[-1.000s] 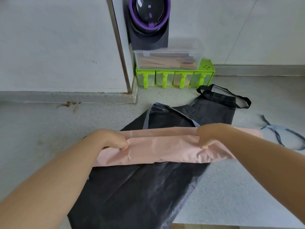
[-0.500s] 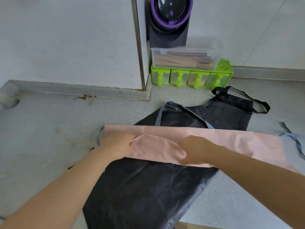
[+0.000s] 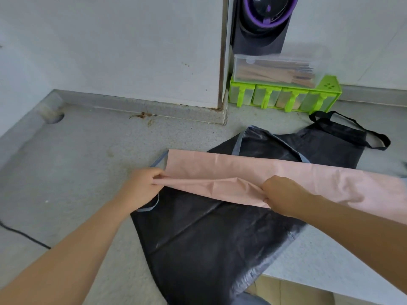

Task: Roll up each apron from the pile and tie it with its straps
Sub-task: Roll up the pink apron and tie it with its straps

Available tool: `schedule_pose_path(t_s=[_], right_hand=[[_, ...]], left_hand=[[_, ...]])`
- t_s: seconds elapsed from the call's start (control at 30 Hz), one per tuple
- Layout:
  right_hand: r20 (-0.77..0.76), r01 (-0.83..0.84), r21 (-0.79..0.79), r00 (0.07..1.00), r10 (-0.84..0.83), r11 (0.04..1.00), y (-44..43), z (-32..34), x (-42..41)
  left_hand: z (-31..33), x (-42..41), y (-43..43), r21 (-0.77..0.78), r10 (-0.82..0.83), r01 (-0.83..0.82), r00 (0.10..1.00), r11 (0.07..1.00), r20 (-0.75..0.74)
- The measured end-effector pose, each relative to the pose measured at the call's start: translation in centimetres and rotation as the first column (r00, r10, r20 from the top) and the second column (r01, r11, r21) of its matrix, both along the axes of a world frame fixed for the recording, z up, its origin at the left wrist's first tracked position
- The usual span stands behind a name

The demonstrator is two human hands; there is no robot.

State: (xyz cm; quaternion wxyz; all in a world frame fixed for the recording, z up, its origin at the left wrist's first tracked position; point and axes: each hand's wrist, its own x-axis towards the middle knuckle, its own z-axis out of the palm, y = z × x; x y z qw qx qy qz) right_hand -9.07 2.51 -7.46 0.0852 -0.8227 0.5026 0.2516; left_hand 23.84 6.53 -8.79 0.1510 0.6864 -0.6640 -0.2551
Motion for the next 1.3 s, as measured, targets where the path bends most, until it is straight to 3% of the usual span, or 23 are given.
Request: schedule_pose_path(t_s=[0.07, 0.13, 0.3, 0.47, 0.67, 0.77, 0.9, 0.97, 1.07, 1.13, 1.2, 1.3], right_hand=[[0.053, 0.011, 0.033, 0.999, -0.013, 0.999, -0.5, 0.5, -0.5], [0.086, 0.042, 0.115, 0.995, -0.052, 0.992, -1.2, 1.4, -1.0], [0.055, 0.206, 0.315, 0.970, -0.235, 0.926, -4.1, 2.5, -1.8], [-0.075, 0.305, 0.272, 0.952, -0.296, 0.913, -8.2, 1.7, -3.5], [-0.036, 0.294, 0.166, 0.956, -0.292, 0.941, -9.7, -0.7, -4.1], [0.027, 0.331, 0.178, 0.940, -0.341, 0.927, -9.8, -1.6, -5.0], [0.046, 0.317, 0.112, 0.945, -0.324, 0.942, -9.2, -1.8, -5.7], [0.060, 0.297, 0.105, 0.951, -0.304, 0.949, -9.0, -1.8, -5.8], [0.069, 0.290, 0.124, 0.952, -0.299, 0.949, -9.3, -2.0, -6.1], [0.079, 0.291, 0.137, 0.950, -0.303, 0.947, -9.6, -2.3, -6.3], [0.116, 0.273, 0.120, 0.951, -0.287, 0.954, -9.7, -2.3, -6.0], [0.219, 0.307, -0.015, 0.930, -0.296, 0.952, -9.2, -2.5, -7.1]], left_hand=[[0.5, -0.1, -0.4, 0.056, 0.154, -0.146, 0.966, 0.988, -0.207], [0.5, -0.2, -0.6, 0.074, 0.239, -0.227, 0.920, 0.971, -0.312], [-0.6, -2.3, -1.3, -0.020, 0.273, -0.276, 0.957, 0.961, -0.102], [-2.3, -3.5, -3.4, -0.027, 0.333, -0.335, 0.920, 0.942, 0.208], [-3.1, -4.4, -4.7, -0.010, 0.300, -0.334, 0.832, 0.942, 0.467], [-3.4, -4.4, -5.3, 0.002, 0.300, -0.347, 0.812, 0.938, 0.500], [-2.9, -4.5, -5.4, -0.090, 0.422, -0.422, 0.822, 0.902, 0.381], [-2.4, -5.8, -5.4, -0.235, 0.428, -0.359, 0.803, 0.903, 0.415], [-1.5, -11.3, -6.0, -0.337, 0.148, -0.023, 0.924, 0.941, 0.351], [-2.1, -16.2, -6.5, -0.311, -0.119, 0.230, 0.934, 0.922, 0.337], [-3.6, -20.0, -6.5, -0.222, -0.261, 0.373, 0.874, 0.901, 0.411], [-6.2, -21.7, -6.5, -0.072, -0.260, 0.329, 0.846, 0.942, 0.465]])
